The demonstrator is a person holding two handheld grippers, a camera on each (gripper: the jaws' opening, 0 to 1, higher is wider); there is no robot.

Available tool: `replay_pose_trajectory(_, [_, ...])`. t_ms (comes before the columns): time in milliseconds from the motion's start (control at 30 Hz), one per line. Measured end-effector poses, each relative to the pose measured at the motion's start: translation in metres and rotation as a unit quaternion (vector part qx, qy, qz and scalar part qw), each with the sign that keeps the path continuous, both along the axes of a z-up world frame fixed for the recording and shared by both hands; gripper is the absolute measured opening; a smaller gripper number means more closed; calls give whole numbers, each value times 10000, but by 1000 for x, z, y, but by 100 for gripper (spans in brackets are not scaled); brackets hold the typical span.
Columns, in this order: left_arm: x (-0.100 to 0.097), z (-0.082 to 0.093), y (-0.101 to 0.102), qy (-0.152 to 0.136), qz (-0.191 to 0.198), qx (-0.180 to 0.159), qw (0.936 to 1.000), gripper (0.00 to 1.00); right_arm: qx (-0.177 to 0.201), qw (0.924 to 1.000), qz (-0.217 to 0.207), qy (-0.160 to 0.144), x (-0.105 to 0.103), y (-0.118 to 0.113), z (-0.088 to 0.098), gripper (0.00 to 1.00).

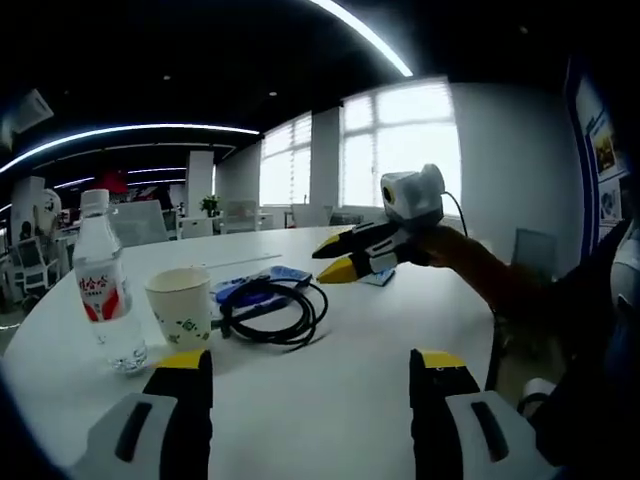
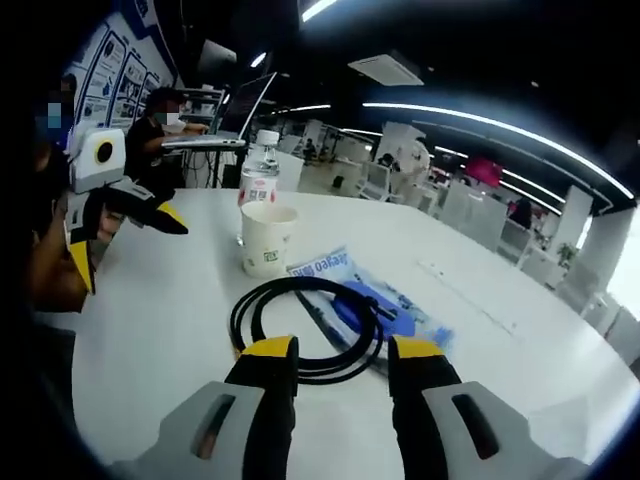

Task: Arrange the tabletop items into an orderly group along one side of the table until the central work area is clear of visible clutter.

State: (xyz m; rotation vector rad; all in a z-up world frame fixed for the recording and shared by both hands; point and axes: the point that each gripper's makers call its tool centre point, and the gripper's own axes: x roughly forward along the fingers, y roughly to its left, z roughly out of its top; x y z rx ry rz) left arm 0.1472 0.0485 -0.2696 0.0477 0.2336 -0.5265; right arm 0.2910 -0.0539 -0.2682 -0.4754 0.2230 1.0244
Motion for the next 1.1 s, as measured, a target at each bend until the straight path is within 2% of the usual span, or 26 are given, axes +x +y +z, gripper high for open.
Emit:
replay_pose_trajectory(267, [15, -2, -8, 20, -86, 20, 10000, 78, 97, 9999, -85, -16, 12, 0, -2, 33])
replay_pose_trajectory(667, [31, -11, -17, 108, -113, -80, 9998, 77, 296, 9994, -96, -137, 6, 3, -4, 31])
replay_pose_trajectory(767, [37, -13, -17, 117, -116, -52, 9999, 77, 274, 9987, -91, -430, 5, 4, -1, 27])
replay_pose_trajectory(1000, [50, -20, -19, 201, -131, -77, 9997, 74, 251, 9986, -96, -462, 2, 3, -3, 25])
replay_pose_trajectory(1100, [55, -23, -19, 234, -109, -86, 9996, 74, 225, 9990, -101, -381, 2, 1, -8, 24])
